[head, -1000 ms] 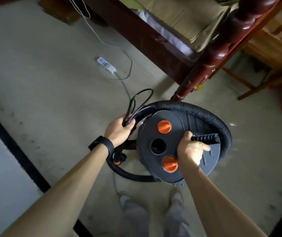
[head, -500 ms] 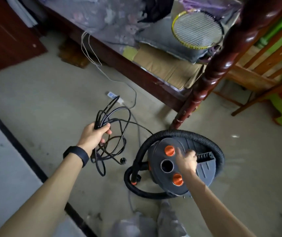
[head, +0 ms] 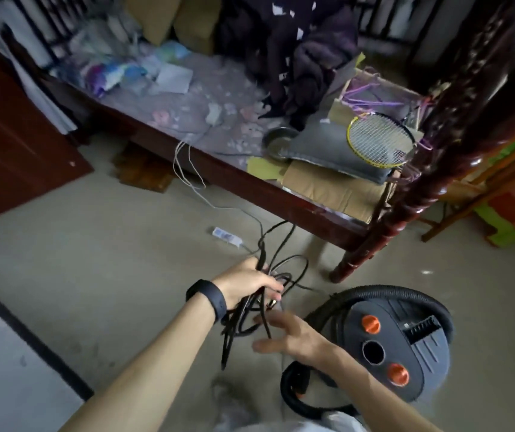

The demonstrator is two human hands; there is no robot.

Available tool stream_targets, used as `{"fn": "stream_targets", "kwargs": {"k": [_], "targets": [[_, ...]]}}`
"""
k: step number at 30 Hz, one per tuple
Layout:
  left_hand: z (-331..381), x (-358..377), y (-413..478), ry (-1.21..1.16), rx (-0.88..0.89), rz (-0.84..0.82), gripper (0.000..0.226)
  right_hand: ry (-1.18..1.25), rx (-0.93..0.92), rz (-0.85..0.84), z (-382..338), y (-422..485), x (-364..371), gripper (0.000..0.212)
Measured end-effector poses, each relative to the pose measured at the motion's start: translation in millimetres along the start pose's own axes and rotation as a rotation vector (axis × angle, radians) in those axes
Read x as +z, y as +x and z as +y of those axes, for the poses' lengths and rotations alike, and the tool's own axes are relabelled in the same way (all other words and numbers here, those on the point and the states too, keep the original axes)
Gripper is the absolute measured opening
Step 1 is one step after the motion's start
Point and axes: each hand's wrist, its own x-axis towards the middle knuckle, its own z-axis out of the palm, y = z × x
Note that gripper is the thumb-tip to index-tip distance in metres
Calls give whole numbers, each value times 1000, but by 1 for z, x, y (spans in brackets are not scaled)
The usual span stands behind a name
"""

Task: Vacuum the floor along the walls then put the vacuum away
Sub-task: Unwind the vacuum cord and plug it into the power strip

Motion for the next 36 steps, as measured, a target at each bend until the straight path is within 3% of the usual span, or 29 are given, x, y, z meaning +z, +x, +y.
{"fn": "stream_targets", "kwargs": {"k": [4, 6, 8, 12, 15, 17, 23, 26, 28, 32, 36], "targets": [[23, -18, 13, 35, -43, -22, 30, -123, -125, 299, -28, 18, 31, 17], [33, -22, 25, 120, -40, -35, 43, -66, -175, 447, -37, 25, 26, 20], [42, -33, 44, 355, -24, -27, 51, 144, -200, 533, -45, 33, 15, 21], [46, -61, 88, 751, 23, -29, 14, 656, -129, 839, -44, 42, -17, 37], [48, -90, 125, 904, 66, 27, 7, 964, -102, 1130, -39, 34, -53, 39], [59, -106, 147, 1045, 87, 60, 5, 1115, -116, 1207, -41, 31, -78, 44], [94, -107, 197, 982, 6, -45, 12, 1258, -9, 1113, -79, 68, -122, 54], [118, -99, 207, 840, -20, -132, 58, 1357, 44, 1017, -102, 98, -125, 53], [133, -96, 210, 819, 47, -276, 70, 1468, 63, 976, -111, 112, -125, 51], [142, -91, 217, 1008, 40, -714, 49, 1794, -65, 826, -124, 134, -128, 48], [146, -94, 227, 1123, -4, -889, 23, 1826, -165, 854, -141, 151, -127, 46]]}}
